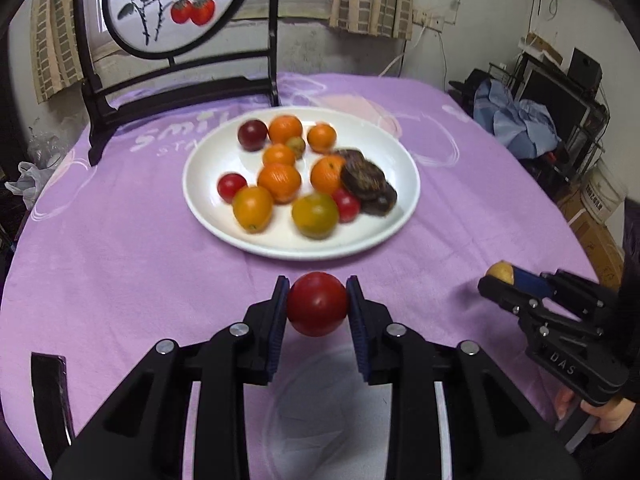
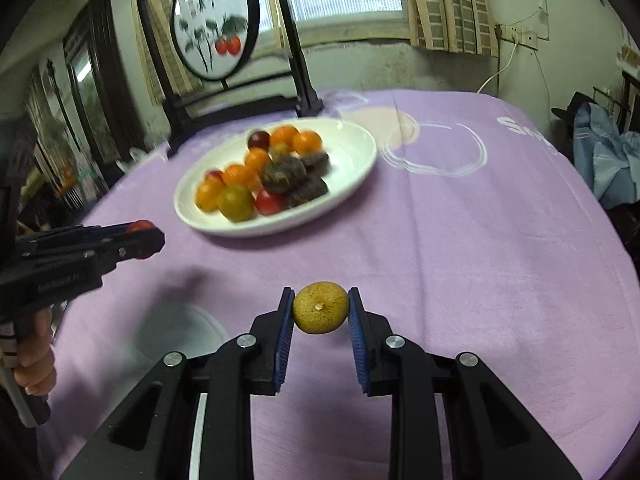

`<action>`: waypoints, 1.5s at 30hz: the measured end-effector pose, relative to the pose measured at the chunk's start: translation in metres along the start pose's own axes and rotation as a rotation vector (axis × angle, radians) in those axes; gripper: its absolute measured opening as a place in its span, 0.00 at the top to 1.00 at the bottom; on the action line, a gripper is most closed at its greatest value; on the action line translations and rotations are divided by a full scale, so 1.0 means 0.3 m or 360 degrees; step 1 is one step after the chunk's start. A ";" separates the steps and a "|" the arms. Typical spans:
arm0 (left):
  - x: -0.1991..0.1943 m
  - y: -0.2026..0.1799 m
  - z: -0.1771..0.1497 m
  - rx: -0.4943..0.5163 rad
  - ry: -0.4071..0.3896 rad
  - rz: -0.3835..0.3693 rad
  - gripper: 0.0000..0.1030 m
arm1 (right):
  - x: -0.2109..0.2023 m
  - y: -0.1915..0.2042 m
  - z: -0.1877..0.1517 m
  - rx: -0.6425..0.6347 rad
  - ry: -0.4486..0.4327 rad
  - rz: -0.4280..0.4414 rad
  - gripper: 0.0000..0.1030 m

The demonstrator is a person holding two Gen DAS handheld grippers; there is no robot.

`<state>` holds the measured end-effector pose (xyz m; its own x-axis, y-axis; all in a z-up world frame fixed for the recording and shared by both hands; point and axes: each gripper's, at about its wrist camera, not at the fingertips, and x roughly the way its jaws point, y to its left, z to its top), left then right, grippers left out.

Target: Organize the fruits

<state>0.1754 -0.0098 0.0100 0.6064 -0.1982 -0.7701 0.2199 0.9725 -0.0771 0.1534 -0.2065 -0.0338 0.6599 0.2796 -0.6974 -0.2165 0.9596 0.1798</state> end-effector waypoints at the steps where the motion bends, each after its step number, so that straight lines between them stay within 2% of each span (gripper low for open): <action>1: -0.006 0.012 0.015 -0.0009 -0.0012 0.0002 0.72 | -0.001 0.006 0.005 0.0002 -0.0008 0.0002 0.74; 6: -0.003 0.059 0.110 -0.0004 -0.0085 0.0035 0.72 | 0.007 0.061 0.096 -0.0038 -0.0066 0.0022 0.74; 11: 0.060 0.118 0.220 -0.0053 -0.0115 0.0119 0.72 | 0.090 0.146 0.256 -0.0159 -0.0082 0.0070 0.74; 17: 0.188 0.181 0.292 -0.0138 -0.0042 0.0226 0.72 | 0.250 0.203 0.384 -0.0230 -0.0052 0.0053 0.74; 23: 0.300 0.208 0.317 -0.0194 0.0029 0.0286 0.72 | 0.363 0.203 0.426 -0.0236 0.0004 0.0003 0.73; 24: 0.312 0.210 0.320 -0.0205 0.0041 0.0299 0.72 | 0.371 0.199 0.431 -0.0217 -0.0004 -0.0008 0.71; 26: 0.317 0.209 0.322 -0.0225 0.0031 0.0317 0.50 | 0.367 0.182 0.436 -0.0166 -0.0033 -0.0029 0.59; 27: 0.307 0.205 0.322 -0.0227 -0.0002 0.0346 0.30 | 0.359 0.173 0.436 -0.0143 -0.0061 -0.0045 0.54; 28: 0.294 0.201 0.319 -0.0227 -0.0042 0.0386 0.21 | 0.351 0.165 0.434 -0.0128 -0.0077 -0.0051 0.53; 30: 0.261 0.187 0.310 -0.0199 -0.0118 0.0413 0.18 | 0.333 0.149 0.422 -0.0113 -0.0072 -0.0025 0.53; 36: 0.204 0.167 0.263 -0.0173 -0.0103 0.0431 0.18 | 0.247 0.111 0.345 -0.0061 -0.0076 -0.0057 0.52; 38: 0.180 0.170 0.231 -0.0201 -0.0093 0.0425 0.18 | 0.215 0.104 0.308 -0.0049 -0.0066 -0.0048 0.46; 41: 0.145 0.166 0.174 -0.0223 -0.0068 0.0413 0.18 | 0.170 0.104 0.247 -0.0079 -0.0033 -0.0037 0.30; 43: 0.114 0.159 0.123 -0.0213 -0.0072 0.0420 0.18 | 0.145 0.093 0.200 -0.0069 0.0018 -0.0036 0.14; 45: 0.088 0.155 0.065 -0.0211 -0.0048 0.0417 0.17 | 0.121 0.091 0.162 -0.0077 0.0045 -0.0046 0.08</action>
<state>0.2165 0.0277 -0.0016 0.6522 0.0601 -0.7557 -0.0476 0.9981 0.0383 0.2064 -0.1686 -0.0205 0.6461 0.2503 -0.7210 -0.2328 0.9643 0.1262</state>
